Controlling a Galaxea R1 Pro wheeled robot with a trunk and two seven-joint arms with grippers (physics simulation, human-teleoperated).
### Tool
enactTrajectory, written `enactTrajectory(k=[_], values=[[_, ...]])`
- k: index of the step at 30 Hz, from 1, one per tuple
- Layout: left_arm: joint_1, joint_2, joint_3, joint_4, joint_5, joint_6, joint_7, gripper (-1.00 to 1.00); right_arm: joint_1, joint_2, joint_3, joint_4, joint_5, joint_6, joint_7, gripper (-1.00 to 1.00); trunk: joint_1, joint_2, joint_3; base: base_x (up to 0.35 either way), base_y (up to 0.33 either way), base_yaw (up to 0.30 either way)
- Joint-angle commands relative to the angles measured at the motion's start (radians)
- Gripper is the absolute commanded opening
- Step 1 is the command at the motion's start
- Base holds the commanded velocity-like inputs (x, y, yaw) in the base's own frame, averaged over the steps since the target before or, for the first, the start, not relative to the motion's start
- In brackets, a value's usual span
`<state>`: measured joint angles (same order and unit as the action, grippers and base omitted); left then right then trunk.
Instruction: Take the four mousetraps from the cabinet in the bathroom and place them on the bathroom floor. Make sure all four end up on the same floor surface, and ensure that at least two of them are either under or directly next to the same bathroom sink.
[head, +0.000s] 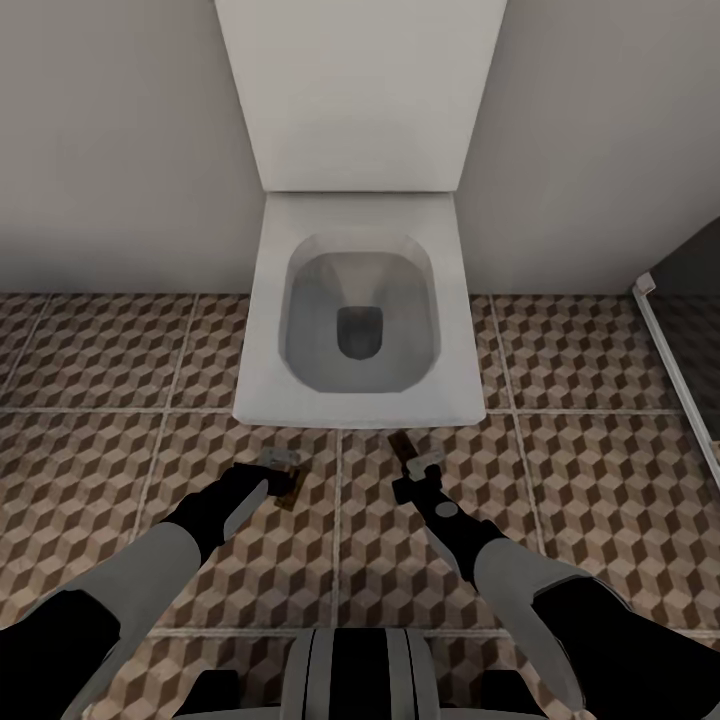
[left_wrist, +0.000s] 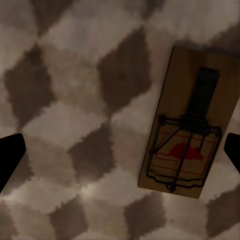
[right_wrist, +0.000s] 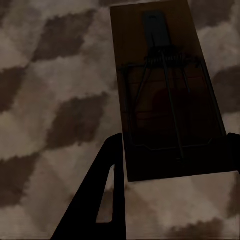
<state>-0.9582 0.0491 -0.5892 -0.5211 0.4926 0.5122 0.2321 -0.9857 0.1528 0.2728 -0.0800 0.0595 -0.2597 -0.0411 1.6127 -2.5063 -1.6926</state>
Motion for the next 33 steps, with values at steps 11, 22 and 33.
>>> enactTrajectory(k=[11, 22, 33], values=[[-0.001, 0.001, -0.007, -0.005, 0.009, 0.004, 0.009, 1.0, -0.001, 0.001, 0.002, 0.011, 0.005, -0.003, -0.004, -1.0, 0.0, 0.0, -0.001, 0.0, 0.0, 0.0], [-0.001, 0.001, -0.007, -0.008, 0.01, 0.003, 0.009, 1.0, -0.001, 0.004, 0.002, 0.043, 0.005, -0.003, -0.004, -1.0, 0.0, 0.0, -0.001, 0.0, 0.0, 0.0], [-0.001, 0.0, -0.007, -0.008, 0.01, 0.003, 0.009, 1.0, -0.001, 0.004, 0.002, 0.045, 0.005, -0.003, -0.005, -1.0, 0.0, 0.0, -0.001, 0.0, 0.0, 0.0]])
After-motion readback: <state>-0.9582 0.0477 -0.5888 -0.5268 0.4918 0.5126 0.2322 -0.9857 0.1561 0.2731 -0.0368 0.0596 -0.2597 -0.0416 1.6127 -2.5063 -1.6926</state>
